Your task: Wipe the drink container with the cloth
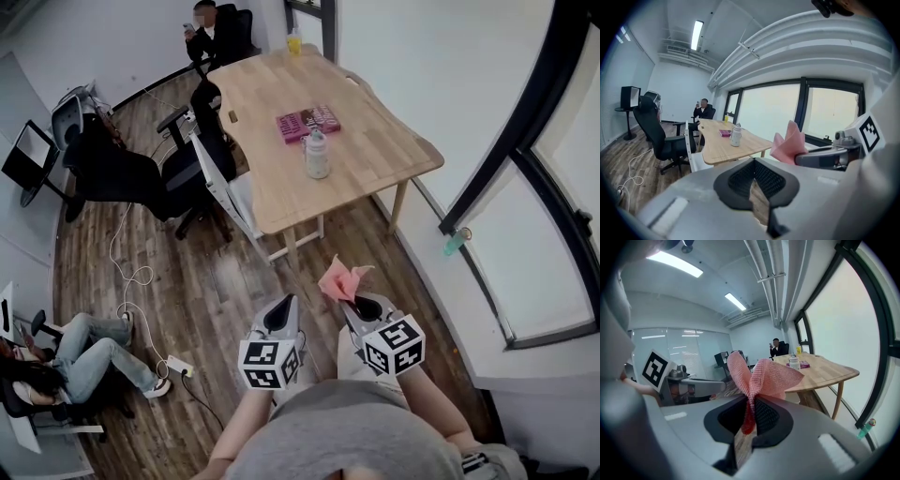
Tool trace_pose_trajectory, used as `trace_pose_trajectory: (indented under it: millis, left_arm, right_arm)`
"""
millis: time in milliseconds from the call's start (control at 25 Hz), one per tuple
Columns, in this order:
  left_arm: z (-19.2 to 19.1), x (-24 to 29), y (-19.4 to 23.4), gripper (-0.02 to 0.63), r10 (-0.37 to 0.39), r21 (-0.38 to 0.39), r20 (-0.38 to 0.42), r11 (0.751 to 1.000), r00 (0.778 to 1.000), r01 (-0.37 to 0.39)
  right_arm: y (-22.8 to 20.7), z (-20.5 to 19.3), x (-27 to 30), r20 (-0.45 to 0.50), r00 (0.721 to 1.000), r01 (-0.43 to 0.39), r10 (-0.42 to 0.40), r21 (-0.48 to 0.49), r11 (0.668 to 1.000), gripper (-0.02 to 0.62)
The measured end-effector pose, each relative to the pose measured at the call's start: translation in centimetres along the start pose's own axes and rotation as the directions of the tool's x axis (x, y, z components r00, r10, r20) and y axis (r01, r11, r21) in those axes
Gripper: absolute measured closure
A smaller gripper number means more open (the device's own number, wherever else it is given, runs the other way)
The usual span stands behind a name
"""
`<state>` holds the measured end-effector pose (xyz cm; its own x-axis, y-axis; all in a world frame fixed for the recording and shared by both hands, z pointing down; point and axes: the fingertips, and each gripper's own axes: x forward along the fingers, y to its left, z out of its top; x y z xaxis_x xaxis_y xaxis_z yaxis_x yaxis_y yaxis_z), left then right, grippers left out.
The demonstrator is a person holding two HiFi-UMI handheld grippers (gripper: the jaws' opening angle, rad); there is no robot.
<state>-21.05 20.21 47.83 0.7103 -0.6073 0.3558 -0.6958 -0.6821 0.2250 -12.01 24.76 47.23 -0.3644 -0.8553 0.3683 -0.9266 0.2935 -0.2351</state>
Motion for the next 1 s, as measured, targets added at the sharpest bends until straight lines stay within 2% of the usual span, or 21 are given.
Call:
trace_pose_trajectory:
  millis: [640,1000]
  left_arm:
    - [6.6,13.3,0.3,0.603,0.094,-0.060,0.030,0.994,0.995,-0.092]
    - [8.8,19.3,-0.2,0.603,0.151,-0.082,0.040,0.986,0.988,-0.148]
  right_arm:
    - [-13.4,7.7,5.6,-0.018,0.997,-0.080,0.079,-0.047,0.996,0.569]
    - [-20.4,10.9,8.1,-0.017,0.992,-0.123,0.122,-0.067,0.990,0.569]
